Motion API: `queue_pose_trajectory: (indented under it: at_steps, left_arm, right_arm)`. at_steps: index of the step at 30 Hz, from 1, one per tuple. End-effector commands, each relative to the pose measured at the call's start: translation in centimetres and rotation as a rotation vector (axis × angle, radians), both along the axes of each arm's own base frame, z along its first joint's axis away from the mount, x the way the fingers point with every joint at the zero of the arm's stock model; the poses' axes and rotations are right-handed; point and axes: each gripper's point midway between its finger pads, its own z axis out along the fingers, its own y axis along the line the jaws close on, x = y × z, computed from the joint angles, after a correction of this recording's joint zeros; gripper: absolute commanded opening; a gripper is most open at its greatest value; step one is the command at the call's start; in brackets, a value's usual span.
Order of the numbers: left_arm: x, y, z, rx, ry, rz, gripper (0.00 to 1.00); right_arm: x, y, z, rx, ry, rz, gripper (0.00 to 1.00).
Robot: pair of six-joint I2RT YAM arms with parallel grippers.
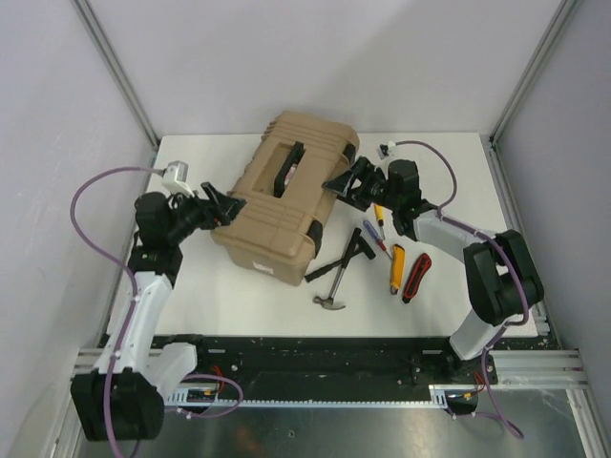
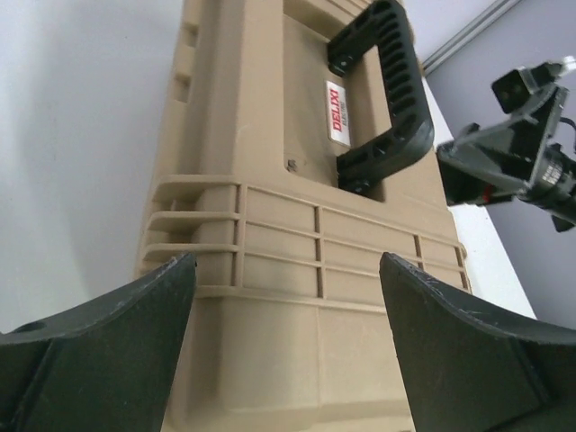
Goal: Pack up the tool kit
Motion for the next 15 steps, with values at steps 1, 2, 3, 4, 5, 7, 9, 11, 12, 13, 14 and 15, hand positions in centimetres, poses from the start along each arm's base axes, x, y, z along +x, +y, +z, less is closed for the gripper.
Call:
queue_pose_trajectory:
  at_steps: [1,2,3,4,5,7,9,11,12,13,14,15]
  left_arm:
    - [-4.7,-1.7,-4.6,-0.094,0.245,-0.043,0.88]
    - [-4.8,-1.5,-4.2,-0.089,0.227,-0.035,0.9]
    - [-4.7,-1.3,-3.8,-0.08,0.213,-0.023,0.91]
    - [-4.6,-1.1,-3.3,-0.07,0.198,-0.01,0.93]
    - [-4.4,-0.7,-2.7,-0.055,0.185,0.008,0.94]
    - [-3.9,0.1,-1.7,-0.019,0.168,0.047,0.97]
    - [-3.3,1.0,-1.0,0.019,0.163,0.095,0.99]
    - [-2.8,1.7,-0.7,0.041,0.169,0.129,0.99]
    - [-2.8,1.8,-0.7,0.044,0.175,0.137,0.99]
    - [-2.7,1.7,-0.8,0.04,0.186,0.137,0.99]
    - [-2.8,1.6,-1.0,0.031,0.2,0.134,0.99]
    - [-3.0,1.3,-1.5,0.018,0.218,0.122,0.99]
  right_arm:
    - [3.7,-1.4,3.8,0.05,-0.126,-0.049,0.88]
    - [4.0,-2.0,3.8,0.059,-0.107,-0.062,0.92]
    - [4.1,-2.7,3.9,0.063,-0.094,-0.072,0.96]
    - [4.1,-3.3,4.2,0.061,-0.088,-0.077,0.98]
    - [4.0,-3.9,4.1,0.048,-0.076,-0.089,0.98]
    - [3.3,-5.3,4.1,0.015,-0.054,-0.115,0.99]
    - [2.0,-6.6,4.1,0.006,-0.036,-0.135,0.99]
    - [0.3,-7.7,3.8,0.031,-0.005,-0.154,0.99]
    - [-0.8,-8.0,3.4,0.056,0.019,-0.158,0.99]
    - [-2.0,-8.1,2.9,0.084,0.045,-0.16,0.99]
    - [-3.1,-8.1,2.8,0.117,0.057,-0.158,0.99]
    - [-4.2,-8.0,2.4,0.153,0.074,-0.157,0.99]
